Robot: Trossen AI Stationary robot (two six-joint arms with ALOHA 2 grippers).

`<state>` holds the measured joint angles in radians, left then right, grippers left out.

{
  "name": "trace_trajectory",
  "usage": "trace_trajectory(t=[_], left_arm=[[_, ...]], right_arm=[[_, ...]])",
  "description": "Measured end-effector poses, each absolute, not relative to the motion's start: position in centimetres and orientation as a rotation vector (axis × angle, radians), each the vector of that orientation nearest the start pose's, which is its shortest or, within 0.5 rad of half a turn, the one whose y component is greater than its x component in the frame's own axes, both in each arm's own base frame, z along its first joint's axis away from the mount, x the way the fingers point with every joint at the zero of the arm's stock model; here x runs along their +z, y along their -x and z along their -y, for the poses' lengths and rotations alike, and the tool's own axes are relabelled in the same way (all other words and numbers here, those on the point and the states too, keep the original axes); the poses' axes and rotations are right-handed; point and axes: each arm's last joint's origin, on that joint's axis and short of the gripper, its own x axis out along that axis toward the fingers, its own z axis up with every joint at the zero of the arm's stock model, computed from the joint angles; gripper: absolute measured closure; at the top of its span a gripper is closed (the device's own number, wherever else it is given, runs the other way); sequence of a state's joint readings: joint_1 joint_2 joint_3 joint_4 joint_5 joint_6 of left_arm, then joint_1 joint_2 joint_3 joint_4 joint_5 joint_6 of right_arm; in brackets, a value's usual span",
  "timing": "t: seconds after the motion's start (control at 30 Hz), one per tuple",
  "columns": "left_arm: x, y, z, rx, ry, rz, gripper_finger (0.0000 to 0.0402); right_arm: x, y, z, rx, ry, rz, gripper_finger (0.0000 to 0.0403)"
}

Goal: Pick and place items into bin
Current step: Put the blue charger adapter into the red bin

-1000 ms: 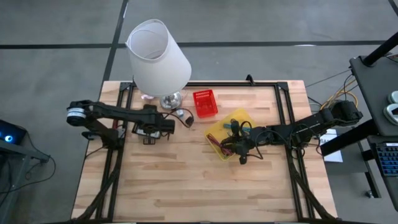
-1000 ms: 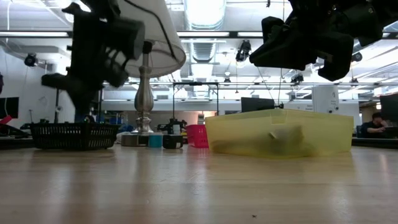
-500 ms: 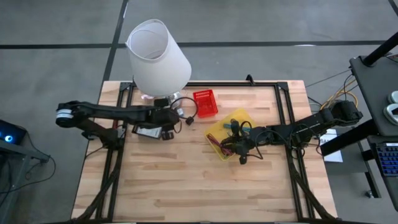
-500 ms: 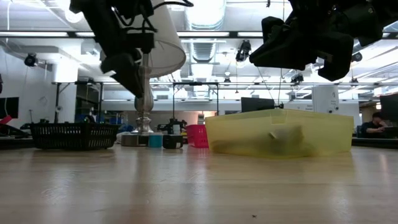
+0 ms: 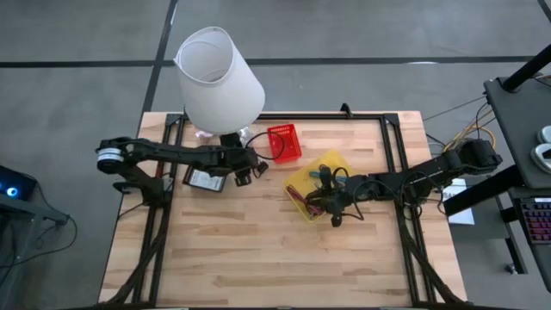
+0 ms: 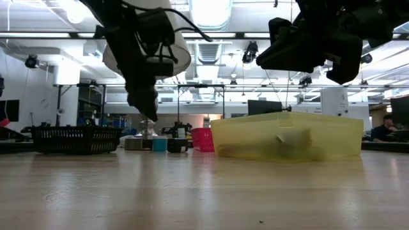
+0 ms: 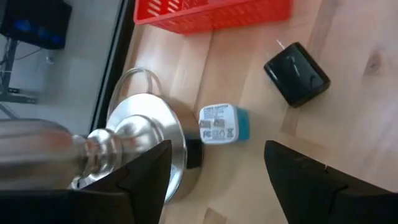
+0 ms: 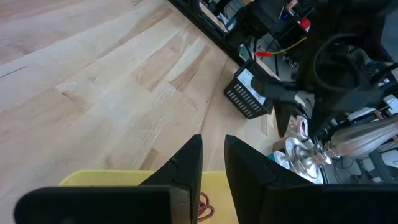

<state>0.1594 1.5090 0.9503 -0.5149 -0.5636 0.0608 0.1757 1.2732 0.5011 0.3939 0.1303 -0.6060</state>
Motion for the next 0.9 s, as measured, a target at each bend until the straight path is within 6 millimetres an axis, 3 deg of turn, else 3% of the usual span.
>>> trace_trajectory(t=[0.27, 0.9], left_arm=[[18.6, -29.0, -7.9, 0.662, -0.247, -1.116, 0.0162], [18.5, -28.7, -11.8, 0.570, -0.155, -1.068, 0.0162]], right_arm=[[19.2, -24.6, -4.0, 0.157, 0.656, -0.351, 0.0346], [19.1, -24.6, -4.0, 0.160, 0.657, -0.359, 0.0346]])
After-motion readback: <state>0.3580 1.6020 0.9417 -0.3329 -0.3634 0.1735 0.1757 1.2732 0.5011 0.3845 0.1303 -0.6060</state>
